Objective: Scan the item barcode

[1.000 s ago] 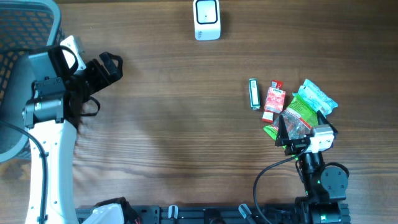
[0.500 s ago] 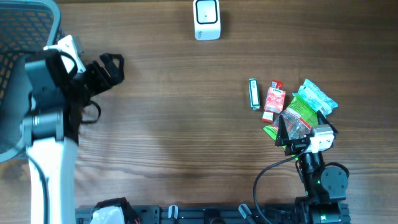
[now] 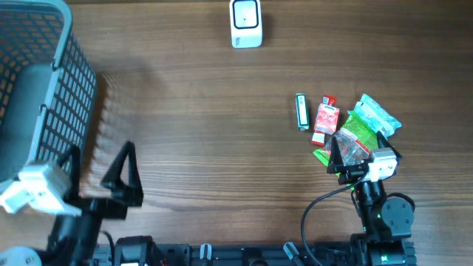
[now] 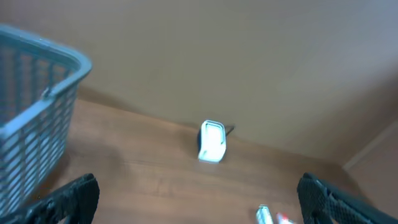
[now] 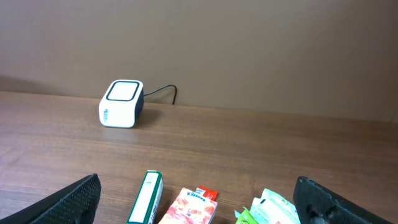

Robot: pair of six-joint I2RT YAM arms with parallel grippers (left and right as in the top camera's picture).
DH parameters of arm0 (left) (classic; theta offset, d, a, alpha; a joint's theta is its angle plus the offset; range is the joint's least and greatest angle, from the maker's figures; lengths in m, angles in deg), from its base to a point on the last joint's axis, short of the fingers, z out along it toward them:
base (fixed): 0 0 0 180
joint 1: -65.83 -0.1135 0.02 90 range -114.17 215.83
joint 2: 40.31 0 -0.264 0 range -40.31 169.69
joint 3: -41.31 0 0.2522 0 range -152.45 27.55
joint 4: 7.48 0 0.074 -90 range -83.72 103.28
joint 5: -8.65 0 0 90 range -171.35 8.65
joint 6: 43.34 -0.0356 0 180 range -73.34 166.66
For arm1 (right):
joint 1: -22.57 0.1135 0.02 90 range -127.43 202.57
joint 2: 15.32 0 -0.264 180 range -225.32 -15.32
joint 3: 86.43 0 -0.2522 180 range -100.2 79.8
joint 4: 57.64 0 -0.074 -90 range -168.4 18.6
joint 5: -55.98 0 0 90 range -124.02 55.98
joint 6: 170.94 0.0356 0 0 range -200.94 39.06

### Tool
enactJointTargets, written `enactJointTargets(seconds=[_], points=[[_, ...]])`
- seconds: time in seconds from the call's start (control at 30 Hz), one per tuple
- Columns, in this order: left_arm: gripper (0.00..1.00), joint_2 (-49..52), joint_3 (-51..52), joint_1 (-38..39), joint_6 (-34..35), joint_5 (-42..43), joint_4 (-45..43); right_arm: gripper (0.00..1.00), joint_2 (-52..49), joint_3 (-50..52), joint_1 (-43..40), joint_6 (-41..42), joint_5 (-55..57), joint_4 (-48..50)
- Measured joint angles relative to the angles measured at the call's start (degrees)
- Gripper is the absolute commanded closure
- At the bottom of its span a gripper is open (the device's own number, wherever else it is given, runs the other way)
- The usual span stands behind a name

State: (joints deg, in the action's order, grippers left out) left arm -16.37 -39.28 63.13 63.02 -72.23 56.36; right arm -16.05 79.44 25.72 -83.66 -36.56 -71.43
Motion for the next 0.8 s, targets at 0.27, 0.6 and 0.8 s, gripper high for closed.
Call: enactJointTargets(seconds=[0.27, 0.6, 0.8], points=[[0.00, -16.61, 3.50, 3.13, -0.28, -4.35, 7.76, 0.00, 0.00, 0.00, 0.00, -0.02, 0.00, 0.00], [0.00, -23.15, 25.55, 3.56, -0.48, -4.76, -28.48, 0.00, 0.00, 0.00, 0.00, -0.02, 0.00, 0.00], [0.00, -23.15, 42.84, 3.28, -0.50, -2.69, -66.10, 0.00, 0.02, 0.00, 0.00, -0.02, 0.00, -0.02]])
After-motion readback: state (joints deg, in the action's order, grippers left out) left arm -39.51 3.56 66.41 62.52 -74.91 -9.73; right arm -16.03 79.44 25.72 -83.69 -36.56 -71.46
